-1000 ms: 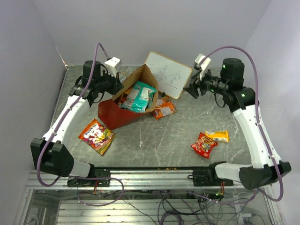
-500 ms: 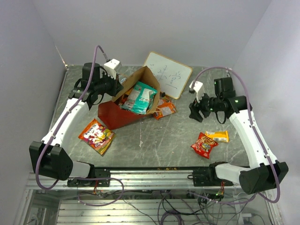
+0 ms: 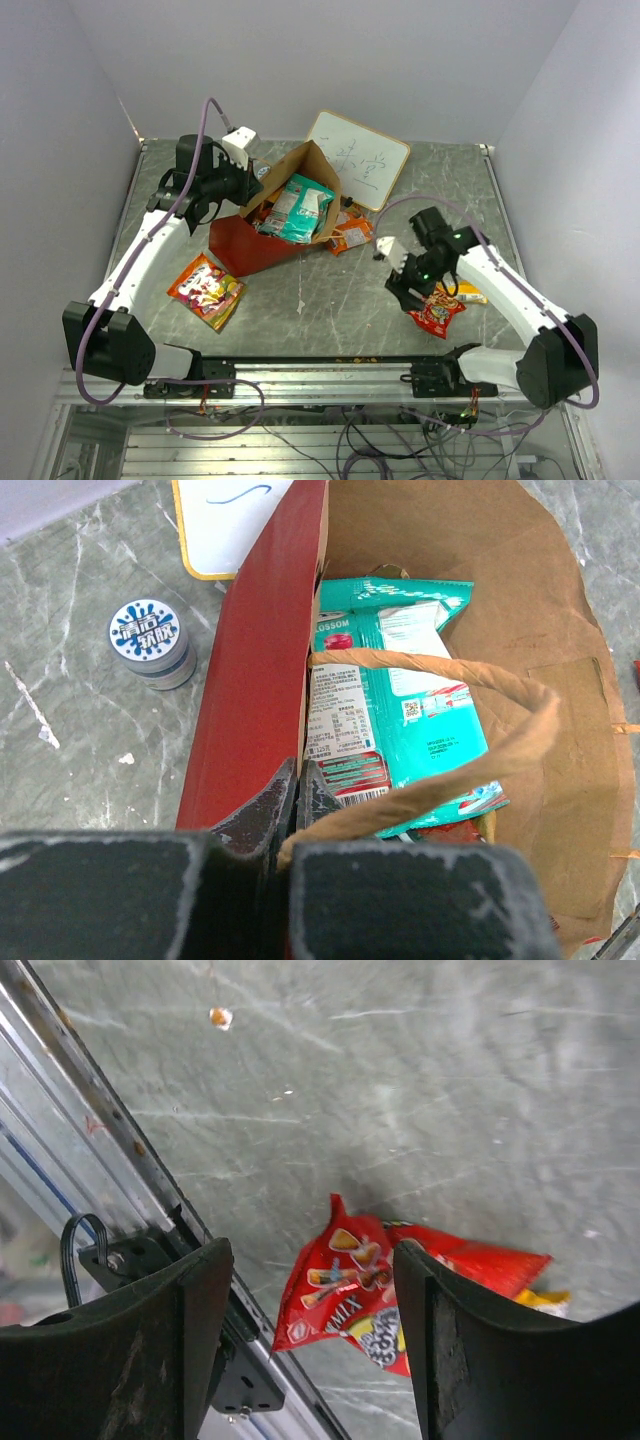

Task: Place the snacks into the paper bag
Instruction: Pick up the snack from the center of the board.

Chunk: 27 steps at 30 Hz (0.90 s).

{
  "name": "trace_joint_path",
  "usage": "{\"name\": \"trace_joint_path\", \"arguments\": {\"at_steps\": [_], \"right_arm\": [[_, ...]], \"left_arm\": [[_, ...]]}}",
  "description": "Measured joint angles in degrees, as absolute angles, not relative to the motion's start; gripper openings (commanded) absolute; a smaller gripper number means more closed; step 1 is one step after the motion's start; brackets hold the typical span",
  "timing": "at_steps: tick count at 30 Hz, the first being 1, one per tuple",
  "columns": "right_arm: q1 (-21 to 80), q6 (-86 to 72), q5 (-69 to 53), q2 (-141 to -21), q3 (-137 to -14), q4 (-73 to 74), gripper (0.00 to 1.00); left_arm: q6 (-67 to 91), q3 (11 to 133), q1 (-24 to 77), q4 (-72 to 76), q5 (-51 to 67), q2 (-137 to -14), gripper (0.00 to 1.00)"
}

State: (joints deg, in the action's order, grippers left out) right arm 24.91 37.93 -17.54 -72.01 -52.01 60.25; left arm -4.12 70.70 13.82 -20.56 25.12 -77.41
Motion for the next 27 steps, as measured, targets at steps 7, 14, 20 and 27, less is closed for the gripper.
{"name": "trace_joint_path", "arguments": {"at_steps": [7, 14, 20, 27], "right_arm": [[31.55, 36.45, -10.87, -76.12, -47.31, 56.07, 0.63], [33.95, 35.31, -4.47, -78.70, -45.43, 51.79, 0.55], [35.75, 34.59, -1.41, -81.25, -44.49, 49.87, 0.39], [36.14, 34.41, -0.47, -81.60, -44.47, 49.45, 0.07]], "left_arm": [[-4.54, 70.37, 13.82, -20.16, 25.08, -77.41, 0.07], [-4.75, 70.00, 13.82, -19.51, 25.08, -77.38, 0.07], [-5.06, 70.00, 13.82, -19.53, 25.10, -77.38, 0.07], [-5.39, 70.00, 13.82, -19.53, 25.10, -77.38, 0.07]]}}
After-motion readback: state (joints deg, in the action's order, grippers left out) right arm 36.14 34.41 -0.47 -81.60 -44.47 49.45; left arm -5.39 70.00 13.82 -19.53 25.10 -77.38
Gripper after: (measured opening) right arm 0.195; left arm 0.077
